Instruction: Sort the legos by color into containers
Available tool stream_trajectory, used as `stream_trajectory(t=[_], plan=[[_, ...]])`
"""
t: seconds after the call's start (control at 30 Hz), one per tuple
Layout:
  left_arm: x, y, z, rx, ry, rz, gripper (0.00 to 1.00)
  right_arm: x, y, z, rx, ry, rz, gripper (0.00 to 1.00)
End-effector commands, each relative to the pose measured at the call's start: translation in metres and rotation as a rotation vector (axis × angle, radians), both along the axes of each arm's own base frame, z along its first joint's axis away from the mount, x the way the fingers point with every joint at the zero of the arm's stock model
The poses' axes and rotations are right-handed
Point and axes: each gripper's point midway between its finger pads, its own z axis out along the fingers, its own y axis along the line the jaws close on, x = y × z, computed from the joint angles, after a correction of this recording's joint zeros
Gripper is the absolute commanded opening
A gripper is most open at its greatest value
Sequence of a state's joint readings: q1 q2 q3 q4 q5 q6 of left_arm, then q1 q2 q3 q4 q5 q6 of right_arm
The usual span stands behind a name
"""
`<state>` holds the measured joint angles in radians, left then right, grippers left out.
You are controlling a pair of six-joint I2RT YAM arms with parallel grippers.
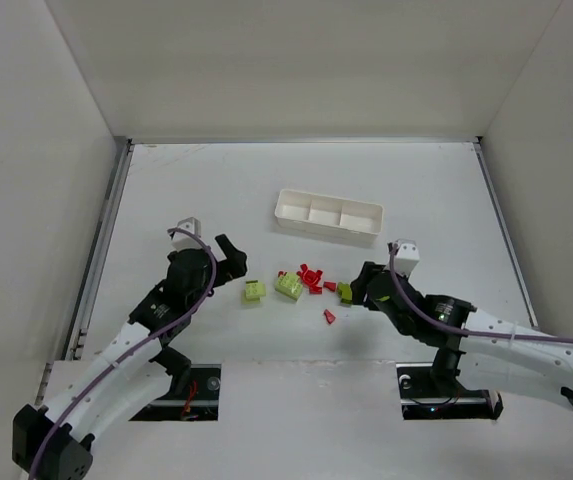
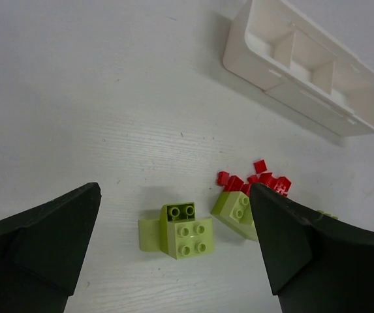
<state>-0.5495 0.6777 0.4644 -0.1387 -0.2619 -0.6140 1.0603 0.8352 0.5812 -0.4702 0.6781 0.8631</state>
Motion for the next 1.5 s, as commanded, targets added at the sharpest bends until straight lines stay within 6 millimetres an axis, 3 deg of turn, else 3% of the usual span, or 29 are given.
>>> stream_trajectory(t=[0.0,0.13,0.3,0.4,0.5,0.53,0.63,0.67,0.8,1.0,1.1,1.23,1.37,1.47], plan=[[0.012,-0.005,0.018,-0.071,-0.063,0.011,1.00,0.004,-0.005,-0.006,-0.034,-0.006,-0.021,0.64],[0.015,-0.007,0.025,-0.081,-0.091,0.023,1.00,0.003,0.012,-0.003,-0.042,-0.015,0.057,0.45],[0.023,-0.013,0.037,-0.116,-0.151,0.041,1.00,-0.014,0.055,0.012,-0.022,-0.040,0.219,0.23],[0.031,-0.003,0.047,-0.200,-0.224,0.140,1.00,-0.025,0.080,0.017,-0.039,-0.074,0.357,0.20],[0.028,-0.003,0.061,-0.229,-0.277,0.130,0.99,-0.045,0.111,0.021,-0.036,-0.098,0.531,0.20],[0.026,-0.006,0.060,-0.210,-0.283,0.099,0.89,-0.049,0.118,0.020,-0.041,-0.108,0.574,0.21],[0.021,-0.007,0.051,-0.169,-0.272,0.056,0.31,-0.058,0.135,0.016,-0.058,-0.108,0.679,0.20],[0.019,-0.004,0.050,-0.176,-0.267,0.061,0.20,-0.060,0.139,0.015,-0.056,-0.103,0.697,0.20],[0.004,0.000,0.049,-0.219,-0.305,0.031,0.13,-0.041,0.141,0.012,-0.080,-0.094,0.660,0.24],[-0.008,0.002,0.022,-0.122,-0.172,0.007,0.19,-0.027,0.148,0.014,-0.083,-0.139,0.628,0.41],[-0.012,-0.005,0.021,-0.135,-0.162,-0.019,0.32,-0.008,0.130,0.012,-0.102,-0.128,0.548,0.46],[-0.018,-0.017,0.030,-0.146,-0.183,-0.071,0.36,0.012,0.083,0.004,-0.082,-0.065,0.317,0.52],[-0.018,-0.036,0.039,-0.149,-0.199,-0.124,0.38,0.014,0.034,-0.016,-0.141,0.002,0.124,0.57],[-0.018,-0.053,0.047,-0.145,-0.222,-0.176,0.39,0.008,0.019,-0.033,-0.183,0.072,0.069,0.59]])
